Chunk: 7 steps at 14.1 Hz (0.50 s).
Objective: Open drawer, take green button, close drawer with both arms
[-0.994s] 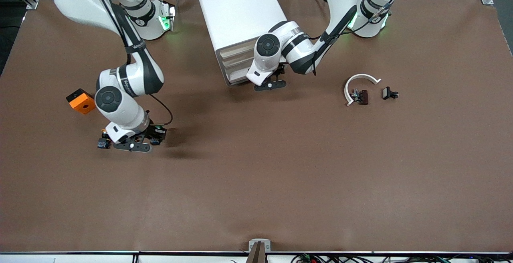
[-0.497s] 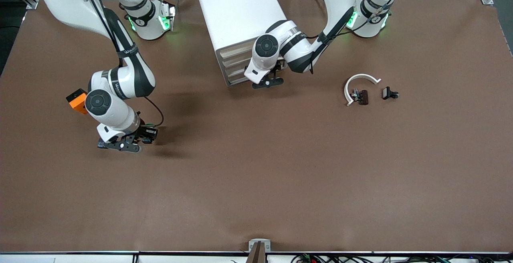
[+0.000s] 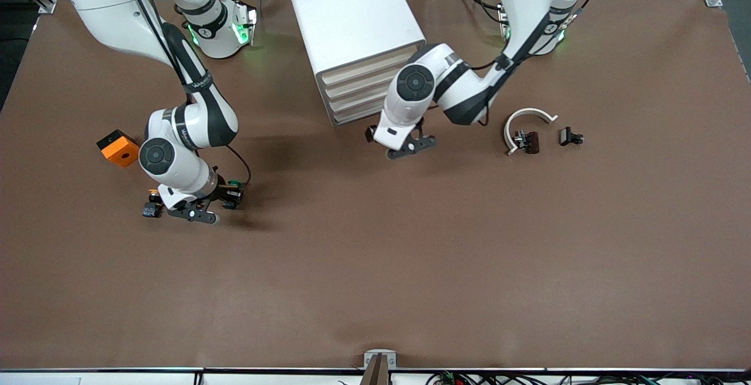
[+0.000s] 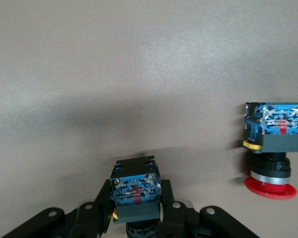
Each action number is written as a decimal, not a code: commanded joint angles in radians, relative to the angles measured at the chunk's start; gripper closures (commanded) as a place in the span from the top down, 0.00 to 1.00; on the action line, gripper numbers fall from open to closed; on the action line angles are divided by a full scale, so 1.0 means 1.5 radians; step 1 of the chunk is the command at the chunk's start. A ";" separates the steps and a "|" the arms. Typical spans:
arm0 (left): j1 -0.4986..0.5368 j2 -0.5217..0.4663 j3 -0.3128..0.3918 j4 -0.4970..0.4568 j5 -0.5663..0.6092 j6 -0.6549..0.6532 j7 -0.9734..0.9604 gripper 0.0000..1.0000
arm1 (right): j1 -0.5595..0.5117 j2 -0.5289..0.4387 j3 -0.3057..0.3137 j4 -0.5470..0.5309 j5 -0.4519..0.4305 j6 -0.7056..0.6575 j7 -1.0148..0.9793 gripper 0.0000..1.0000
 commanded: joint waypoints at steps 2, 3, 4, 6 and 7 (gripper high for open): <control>0.088 -0.040 -0.002 0.066 0.088 -0.079 -0.001 1.00 | 0.015 0.027 0.001 0.034 0.031 0.000 0.008 0.00; 0.124 -0.053 -0.003 0.073 0.090 -0.079 0.008 1.00 | 0.017 0.032 0.000 0.036 0.032 0.002 0.008 0.00; 0.149 -0.061 -0.002 0.078 0.090 -0.080 0.032 1.00 | 0.018 0.033 0.001 0.036 0.032 0.008 0.008 0.00; 0.221 -0.075 -0.004 0.082 0.090 -0.080 0.125 1.00 | 0.019 0.042 0.000 0.039 0.032 0.013 0.007 0.00; 0.251 -0.087 -0.004 0.086 0.089 -0.080 0.149 1.00 | 0.018 0.043 0.000 0.041 0.032 0.013 0.007 0.00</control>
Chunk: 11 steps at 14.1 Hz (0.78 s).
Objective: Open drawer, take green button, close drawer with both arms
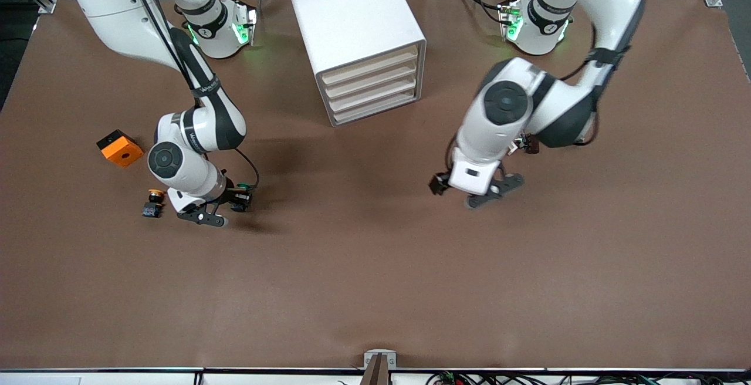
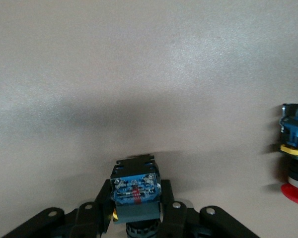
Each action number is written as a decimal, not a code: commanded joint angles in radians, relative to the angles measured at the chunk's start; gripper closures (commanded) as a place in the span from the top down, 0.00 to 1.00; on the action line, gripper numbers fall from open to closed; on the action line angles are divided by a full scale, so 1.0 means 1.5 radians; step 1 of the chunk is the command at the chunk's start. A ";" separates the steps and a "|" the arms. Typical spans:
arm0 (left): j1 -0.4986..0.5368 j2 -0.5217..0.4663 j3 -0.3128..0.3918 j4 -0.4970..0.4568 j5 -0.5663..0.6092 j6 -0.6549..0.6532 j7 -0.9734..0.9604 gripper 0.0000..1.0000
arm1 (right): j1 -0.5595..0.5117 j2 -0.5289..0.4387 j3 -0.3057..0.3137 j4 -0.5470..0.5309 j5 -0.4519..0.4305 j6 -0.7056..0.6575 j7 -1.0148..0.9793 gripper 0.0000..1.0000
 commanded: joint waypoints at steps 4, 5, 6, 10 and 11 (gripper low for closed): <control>0.151 -0.066 -0.007 0.015 0.007 -0.016 0.140 1.00 | 0.001 0.011 -0.001 0.021 0.007 0.001 0.014 0.00; 0.167 -0.074 -0.008 0.024 0.006 -0.028 0.160 1.00 | -0.003 0.012 -0.001 0.022 0.007 0.000 0.015 0.00; 0.175 -0.075 -0.008 0.042 -0.003 -0.044 0.159 1.00 | -0.004 0.011 -0.001 0.025 0.007 0.000 0.015 0.00; 0.195 -0.082 -0.011 0.118 -0.003 -0.161 0.197 1.00 | -0.014 0.022 -0.003 0.034 0.005 -0.004 0.007 0.00; 0.197 -0.094 -0.011 0.122 -0.006 -0.165 0.208 1.00 | -0.015 0.023 -0.003 0.035 0.005 -0.004 0.005 0.00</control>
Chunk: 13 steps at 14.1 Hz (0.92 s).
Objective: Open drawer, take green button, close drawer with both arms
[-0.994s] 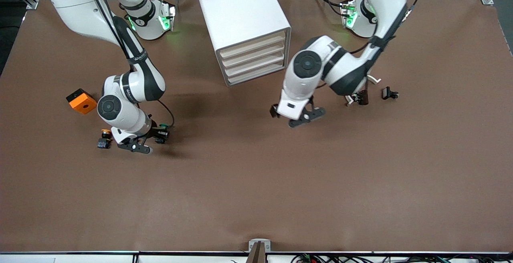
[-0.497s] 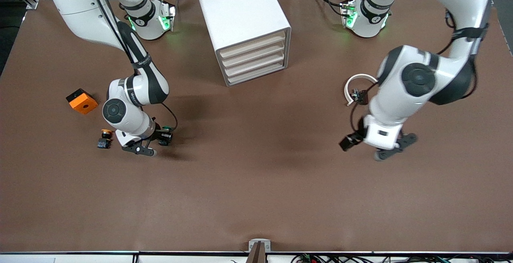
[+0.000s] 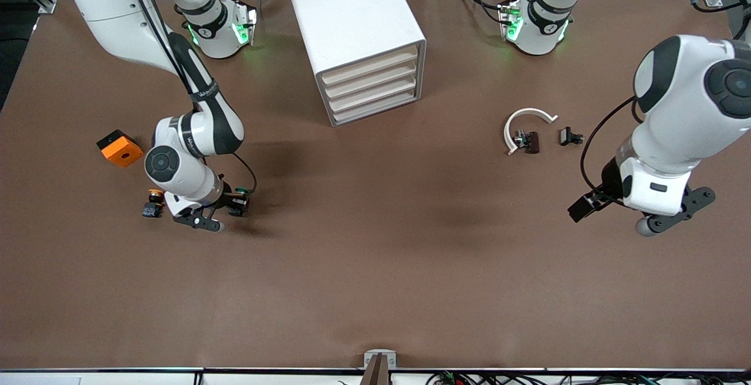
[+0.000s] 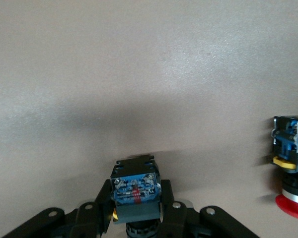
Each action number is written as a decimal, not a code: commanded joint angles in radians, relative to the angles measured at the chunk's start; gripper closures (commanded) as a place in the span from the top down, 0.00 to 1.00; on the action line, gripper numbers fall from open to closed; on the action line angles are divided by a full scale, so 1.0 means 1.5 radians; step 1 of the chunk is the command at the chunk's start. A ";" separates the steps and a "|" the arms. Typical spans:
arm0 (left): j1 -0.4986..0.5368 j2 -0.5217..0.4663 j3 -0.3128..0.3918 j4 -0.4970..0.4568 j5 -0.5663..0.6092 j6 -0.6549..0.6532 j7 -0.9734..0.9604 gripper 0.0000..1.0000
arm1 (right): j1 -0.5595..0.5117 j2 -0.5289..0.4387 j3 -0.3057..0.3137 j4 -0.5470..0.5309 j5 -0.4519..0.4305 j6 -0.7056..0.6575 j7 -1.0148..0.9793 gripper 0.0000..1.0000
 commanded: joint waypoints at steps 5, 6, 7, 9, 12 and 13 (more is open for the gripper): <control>0.021 -0.062 -0.006 0.020 -0.008 -0.065 0.069 1.00 | -0.009 0.020 0.002 0.035 0.004 -0.014 0.007 0.99; 0.026 -0.076 -0.006 0.019 -0.008 -0.069 0.085 1.00 | -0.009 0.019 0.001 0.042 0.004 -0.030 0.007 1.00; 0.028 -0.083 -0.008 0.019 -0.009 -0.075 0.097 1.00 | -0.009 0.018 0.000 0.059 0.000 -0.060 0.004 1.00; 0.033 -0.107 -0.006 0.020 -0.035 -0.103 0.135 1.00 | -0.018 0.011 0.000 0.104 -0.007 -0.147 -0.018 1.00; 0.057 -0.142 0.009 0.014 -0.078 -0.134 0.223 1.00 | -0.039 -0.026 -0.001 0.165 -0.008 -0.305 -0.103 1.00; 0.044 -0.157 0.040 0.008 -0.088 -0.145 0.246 1.00 | -0.050 -0.044 -0.001 0.176 -0.009 -0.349 -0.132 1.00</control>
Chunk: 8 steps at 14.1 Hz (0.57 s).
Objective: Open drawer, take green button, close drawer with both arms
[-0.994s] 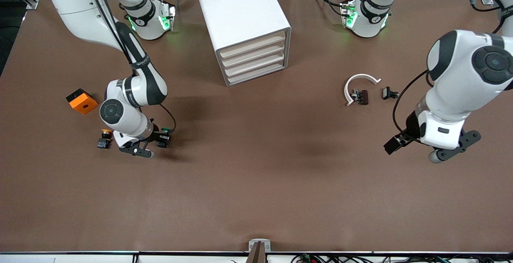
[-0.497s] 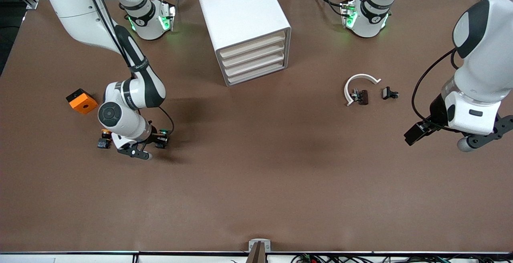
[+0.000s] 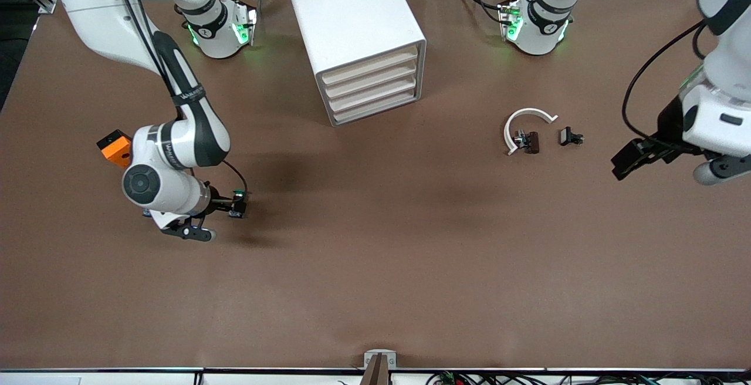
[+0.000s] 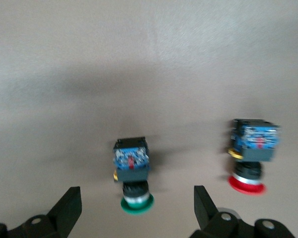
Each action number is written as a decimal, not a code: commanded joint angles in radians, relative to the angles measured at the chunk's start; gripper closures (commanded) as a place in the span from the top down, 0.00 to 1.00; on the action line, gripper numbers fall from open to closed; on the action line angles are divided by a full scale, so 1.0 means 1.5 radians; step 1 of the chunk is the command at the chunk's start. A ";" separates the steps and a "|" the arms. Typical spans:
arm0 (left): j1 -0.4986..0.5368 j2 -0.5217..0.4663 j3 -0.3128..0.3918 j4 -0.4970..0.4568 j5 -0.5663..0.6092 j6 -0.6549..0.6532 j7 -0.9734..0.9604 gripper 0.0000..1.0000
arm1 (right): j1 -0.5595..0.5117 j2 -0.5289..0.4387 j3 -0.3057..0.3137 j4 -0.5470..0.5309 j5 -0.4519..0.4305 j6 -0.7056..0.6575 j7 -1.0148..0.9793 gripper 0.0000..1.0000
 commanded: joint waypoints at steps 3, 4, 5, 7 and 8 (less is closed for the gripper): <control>-0.070 -0.069 0.139 -0.026 -0.069 -0.081 0.140 1.00 | -0.065 -0.089 0.009 0.039 -0.022 -0.179 -0.119 1.00; -0.080 -0.081 0.165 -0.027 -0.077 -0.105 0.175 1.00 | -0.079 -0.113 0.010 0.038 -0.031 -0.208 -0.137 1.00; -0.098 -0.091 0.190 -0.027 -0.082 -0.121 0.195 1.00 | -0.090 -0.135 0.009 0.039 -0.034 -0.242 -0.159 1.00; -0.117 -0.117 0.219 -0.048 -0.090 -0.141 0.200 1.00 | -0.109 -0.176 0.010 0.037 -0.043 -0.293 -0.176 1.00; -0.118 -0.130 0.220 -0.065 -0.091 -0.140 0.202 1.00 | -0.116 -0.197 0.010 0.036 -0.046 -0.320 -0.177 1.00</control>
